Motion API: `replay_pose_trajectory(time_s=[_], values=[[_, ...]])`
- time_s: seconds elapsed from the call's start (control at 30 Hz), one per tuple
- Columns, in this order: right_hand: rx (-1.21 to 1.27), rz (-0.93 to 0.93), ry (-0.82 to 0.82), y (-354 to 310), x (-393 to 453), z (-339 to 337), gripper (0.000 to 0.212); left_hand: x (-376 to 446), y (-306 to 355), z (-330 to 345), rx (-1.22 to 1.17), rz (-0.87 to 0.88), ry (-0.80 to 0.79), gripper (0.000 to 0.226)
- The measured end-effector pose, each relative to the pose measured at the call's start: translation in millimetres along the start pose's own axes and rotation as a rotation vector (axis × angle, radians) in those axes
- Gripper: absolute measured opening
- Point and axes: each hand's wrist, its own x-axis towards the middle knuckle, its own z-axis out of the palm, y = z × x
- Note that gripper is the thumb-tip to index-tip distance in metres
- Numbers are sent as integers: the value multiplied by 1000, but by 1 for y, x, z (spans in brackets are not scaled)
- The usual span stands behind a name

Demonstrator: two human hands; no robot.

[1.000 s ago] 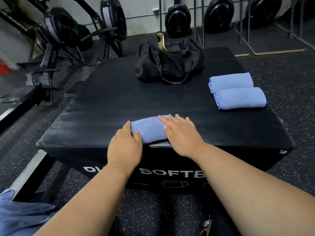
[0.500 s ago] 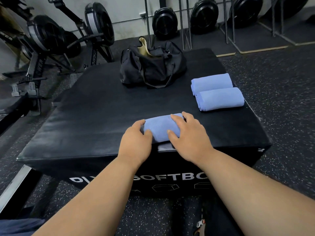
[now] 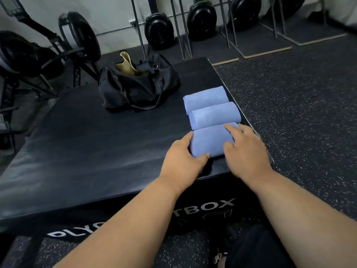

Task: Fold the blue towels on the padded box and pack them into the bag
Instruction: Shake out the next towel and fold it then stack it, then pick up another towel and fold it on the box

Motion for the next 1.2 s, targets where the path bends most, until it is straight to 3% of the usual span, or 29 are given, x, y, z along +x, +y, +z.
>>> replay_pose_trajectory(time_s=[0.2,0.7,1.2], values=[[15,40,7,17,17,-7,61,14,6,23,67,17,72,82],[93,-4,-57,21,29,-5,72,18,1,38,58,40,294,69],[35,-29,-82,18,30,-3,68,16,4,39,64,2,318,64]])
